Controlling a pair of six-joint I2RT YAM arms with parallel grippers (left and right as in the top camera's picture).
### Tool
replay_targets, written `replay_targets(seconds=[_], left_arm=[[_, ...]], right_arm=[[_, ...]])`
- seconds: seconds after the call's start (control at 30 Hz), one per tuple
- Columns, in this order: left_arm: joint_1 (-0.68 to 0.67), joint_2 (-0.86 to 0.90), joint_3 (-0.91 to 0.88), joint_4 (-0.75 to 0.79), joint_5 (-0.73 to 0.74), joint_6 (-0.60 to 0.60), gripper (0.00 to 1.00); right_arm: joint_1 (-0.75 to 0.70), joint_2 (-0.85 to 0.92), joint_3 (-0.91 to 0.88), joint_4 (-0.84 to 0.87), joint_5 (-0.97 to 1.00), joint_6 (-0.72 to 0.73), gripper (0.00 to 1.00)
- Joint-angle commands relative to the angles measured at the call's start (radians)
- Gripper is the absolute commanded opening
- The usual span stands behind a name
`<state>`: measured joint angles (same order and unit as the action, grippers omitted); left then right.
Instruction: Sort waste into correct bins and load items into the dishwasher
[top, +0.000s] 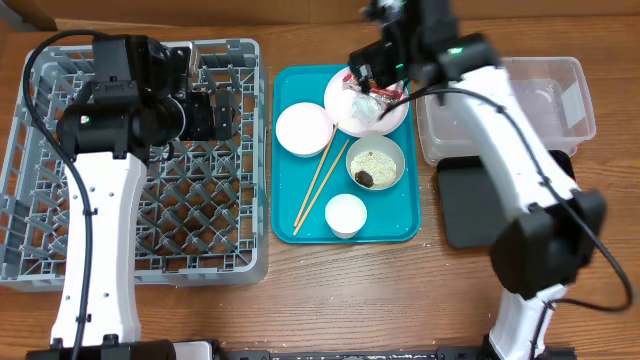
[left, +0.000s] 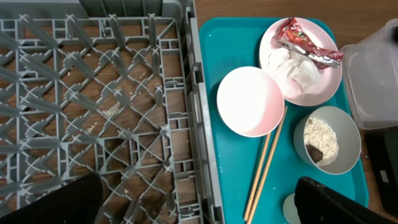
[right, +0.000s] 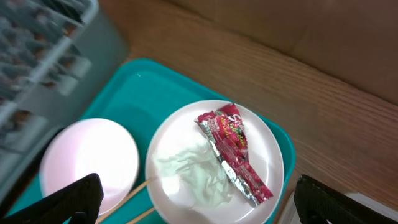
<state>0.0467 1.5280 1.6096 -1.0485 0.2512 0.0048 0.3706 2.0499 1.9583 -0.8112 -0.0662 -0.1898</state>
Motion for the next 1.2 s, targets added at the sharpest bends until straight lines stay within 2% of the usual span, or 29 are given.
replay_targets(seconds=[0.0,0.37,0.6,0.67,0.73,0.8,0.83,0.9,1.07,1.17], left_arm=[[0.003,0.013,0.027,0.0,0.004,0.018,1.0],[0.003,0.015,0.027,0.0,0.004,0.018,1.0],[0.003,0.015,0.027,0.0,0.004,0.018,0.99],[0.003,0.015,0.027,0.0,0.004,0.018,1.0],[0.003,0.015,0.027,0.0,0.004,0.018,1.0],[0.003,0.015,0.027,0.0,0.004,0.018,1.0],[0.003,0.015,0.027,0.0,0.004,0.018,1.0],[0.003,0.015,0.027,0.0,0.004,0.018,1.0],[0.003,0.015,0.027,0.0,0.004,0.018,1.0],[0.003,0.015,0.027,0.0,0.004,0.018,1.0]], right_arm=[[0.031,0.075,0.025,0.015,0.164,-0.051,1.0],[0.017,0.262,0.025,0.039,0.171,-0.137,0.99],[-0.002,0.333,0.025,0.048,0.138,-0.156,0.92],[-0.012,0.349,0.025,0.058,0.11,-0.153,0.87],[-0.016,0.358,0.024,0.072,0.109,-0.126,0.79],[-0.018,0.36,0.024,0.079,0.101,-0.117,0.61],[-0.018,0.36,0.024,0.082,0.101,-0.108,0.47],[-0.018,0.359,0.024,0.085,0.101,-0.087,0.29],[-0.018,0.353,0.053,0.065,0.103,-0.052,0.04],[-0.018,0.323,0.143,-0.01,0.101,0.031,0.04]])
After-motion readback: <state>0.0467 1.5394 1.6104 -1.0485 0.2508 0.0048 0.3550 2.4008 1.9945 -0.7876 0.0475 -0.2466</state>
